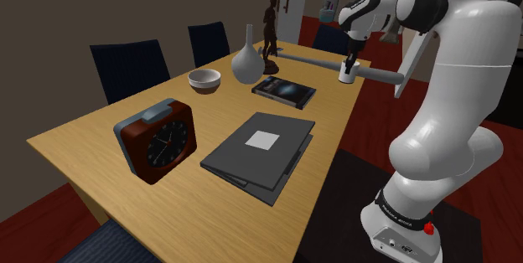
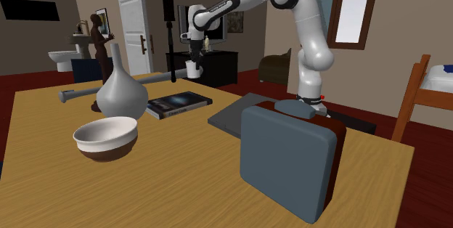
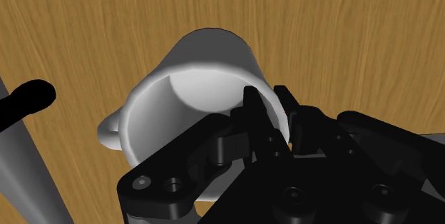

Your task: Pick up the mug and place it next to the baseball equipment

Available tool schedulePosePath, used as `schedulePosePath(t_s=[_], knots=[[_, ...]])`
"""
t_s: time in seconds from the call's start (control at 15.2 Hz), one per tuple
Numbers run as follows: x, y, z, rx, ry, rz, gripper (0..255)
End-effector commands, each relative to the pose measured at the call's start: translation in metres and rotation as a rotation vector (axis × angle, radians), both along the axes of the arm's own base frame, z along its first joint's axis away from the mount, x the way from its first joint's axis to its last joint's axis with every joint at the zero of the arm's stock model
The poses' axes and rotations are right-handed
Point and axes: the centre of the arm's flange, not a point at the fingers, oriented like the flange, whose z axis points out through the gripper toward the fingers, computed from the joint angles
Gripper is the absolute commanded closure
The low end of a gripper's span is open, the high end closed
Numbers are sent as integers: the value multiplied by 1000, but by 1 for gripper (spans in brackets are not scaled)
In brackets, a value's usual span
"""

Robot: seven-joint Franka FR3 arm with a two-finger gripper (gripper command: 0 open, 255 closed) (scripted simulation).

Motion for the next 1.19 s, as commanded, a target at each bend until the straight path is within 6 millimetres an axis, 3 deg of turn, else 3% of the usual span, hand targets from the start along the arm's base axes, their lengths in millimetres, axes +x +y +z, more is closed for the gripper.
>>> schedulePosePath(t_s=[0.0,0.53,0.99,1.06,1.12], knots=[[0,0,-12,-1,-1,0,255],[0,0,-53,-1,-1,0,255],[0,0,-53,-1,-1,0,255],[0,0,-53,-1,-1,0,0],[0,0,-53,-1,-1,0,0]])
